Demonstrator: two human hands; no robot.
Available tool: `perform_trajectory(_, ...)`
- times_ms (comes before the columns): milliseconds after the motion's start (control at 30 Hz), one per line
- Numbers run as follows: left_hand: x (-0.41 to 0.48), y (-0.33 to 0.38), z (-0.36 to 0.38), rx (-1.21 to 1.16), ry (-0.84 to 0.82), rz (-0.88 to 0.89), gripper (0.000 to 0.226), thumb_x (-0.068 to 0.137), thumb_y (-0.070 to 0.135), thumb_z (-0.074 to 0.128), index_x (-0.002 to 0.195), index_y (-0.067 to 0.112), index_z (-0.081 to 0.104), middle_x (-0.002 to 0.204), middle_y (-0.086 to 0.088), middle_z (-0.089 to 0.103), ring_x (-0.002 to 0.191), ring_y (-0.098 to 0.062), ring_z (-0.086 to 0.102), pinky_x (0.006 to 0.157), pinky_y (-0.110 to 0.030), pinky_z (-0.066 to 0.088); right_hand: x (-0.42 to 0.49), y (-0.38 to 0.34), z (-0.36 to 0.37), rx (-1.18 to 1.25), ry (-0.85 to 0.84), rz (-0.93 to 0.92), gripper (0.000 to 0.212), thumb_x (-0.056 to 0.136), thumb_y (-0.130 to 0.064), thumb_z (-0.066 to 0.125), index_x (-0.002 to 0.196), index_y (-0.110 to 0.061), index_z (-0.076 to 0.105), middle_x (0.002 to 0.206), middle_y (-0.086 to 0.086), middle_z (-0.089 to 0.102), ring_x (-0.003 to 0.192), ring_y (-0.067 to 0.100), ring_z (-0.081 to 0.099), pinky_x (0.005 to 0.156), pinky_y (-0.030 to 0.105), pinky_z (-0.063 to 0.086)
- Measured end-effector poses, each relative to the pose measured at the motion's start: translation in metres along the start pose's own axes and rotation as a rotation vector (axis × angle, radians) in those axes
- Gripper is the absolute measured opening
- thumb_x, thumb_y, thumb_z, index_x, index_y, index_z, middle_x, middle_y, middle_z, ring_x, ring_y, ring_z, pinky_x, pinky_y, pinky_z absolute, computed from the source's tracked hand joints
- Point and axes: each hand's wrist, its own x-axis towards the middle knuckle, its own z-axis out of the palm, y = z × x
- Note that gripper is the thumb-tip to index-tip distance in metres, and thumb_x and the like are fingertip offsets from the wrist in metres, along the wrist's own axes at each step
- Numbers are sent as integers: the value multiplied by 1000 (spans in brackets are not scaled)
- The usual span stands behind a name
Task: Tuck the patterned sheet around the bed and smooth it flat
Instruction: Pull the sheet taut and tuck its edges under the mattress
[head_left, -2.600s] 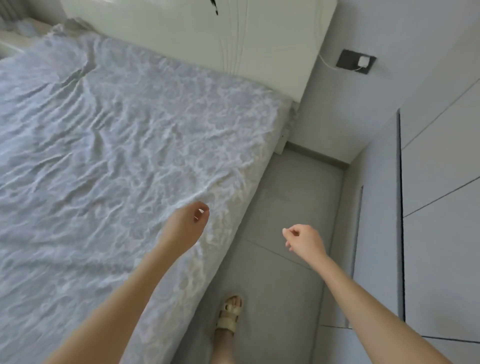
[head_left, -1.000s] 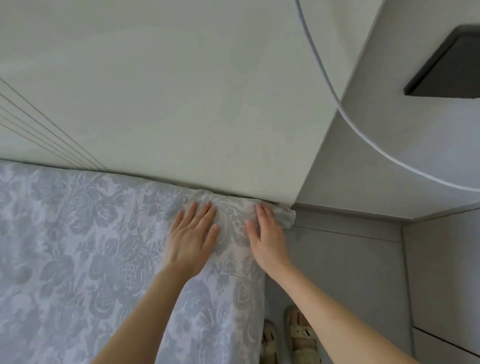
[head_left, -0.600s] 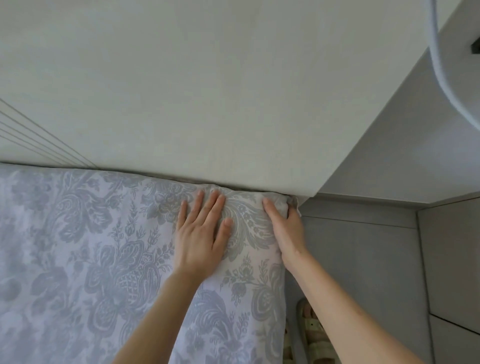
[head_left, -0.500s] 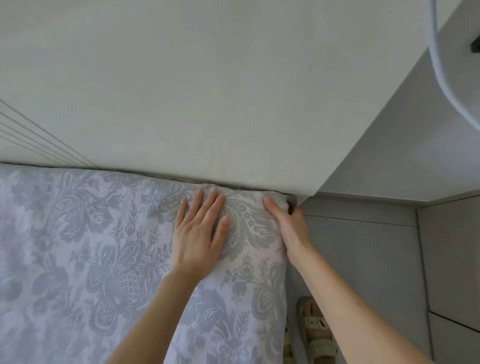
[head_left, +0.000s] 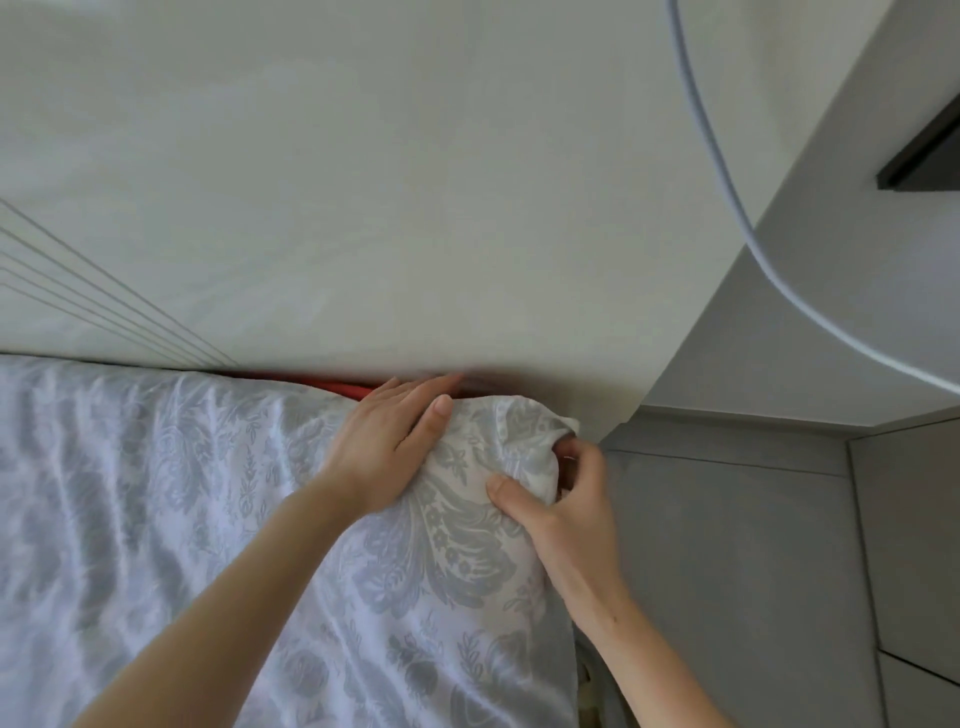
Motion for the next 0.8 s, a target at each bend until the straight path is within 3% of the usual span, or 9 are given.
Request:
perform_trajectory(67,4,1,-10,-46,-129,-67,57,95,54,15,140,30,41,135,19,45,129,4,32,105,-11,13,-11,-9,1,-13,-3,-32,61,46,-52,78,98,-41,49,97,-22,63,94,0,62,84,36,54)
perform_trajectory(233,16,8,-19,-225,-340,-275,46,100,47,18,140,36,38,147,13,37,143,-12,21,118,-26,10,-19,-17,1,-24,-12,-43,62,46,-49,77,99,-45,46,98,-24,62,98,3,61,86,37,53)
perform_trajectory(333,24,10,-17,-256,-374,-328,50,99,50,19,140,32,40,149,6,37,143,-15,22,118,-29,9,-22,-20,2,-33,-21,-63,64,47,-47,78,103,-45,46,101,-31,60,98,1,62,88,38,53)
perform_trajectory(467,18,5,-16,-415,-349,-378,49,96,56,20,132,40,49,141,8,47,136,-12,34,118,-36,19,-22,-22,0,-107,-8,-39,78,47,-56,80,112,-58,38,103,-19,64,108,17,58,91,45,49)
perform_trajectory(533,17,3,-14,-428,-331,-407,57,87,71,20,127,46,52,135,7,53,131,-15,41,115,-38,25,-20,-30,-7,-252,40,-67,90,49,-68,73,126,-57,28,104,-16,64,110,17,56,98,46,43)
perform_trajectory(600,16,1,-13,-452,-325,-391,66,72,85,16,118,55,53,129,6,58,127,-20,46,112,-41,30,-17,-47,-13,-531,138,-223,90,62,-78,53,140,-42,27,118,-15,58,116,13,50,107,40,29)
perform_trajectory(667,16,-2,-14,-457,-286,-392,70,68,87,15,116,55,53,127,5,59,127,-22,46,112,-42,28,-7,-65,-12,-823,228,-429,84,72,-80,32,140,-30,39,129,-7,53,121,17,46,98,36,26)
perform_trajectory(733,17,2,-22,-437,-264,-404,71,73,83,17,117,45,57,127,3,60,126,-22,46,113,-42,27,4,-79,-2,-1024,102,-481,75,78,-75,29,132,-28,51,125,-3,58,118,20,49,91,36,30)
perform_trajectory(800,21,7,-31,-449,-311,-384,67,73,80,21,98,36,66,108,2,69,113,-23,56,106,-40,35,10,-86,12,-1094,-88,-459,52,84,-65,44,114,-28,63,110,-4,65,108,19,55,89,36,33)
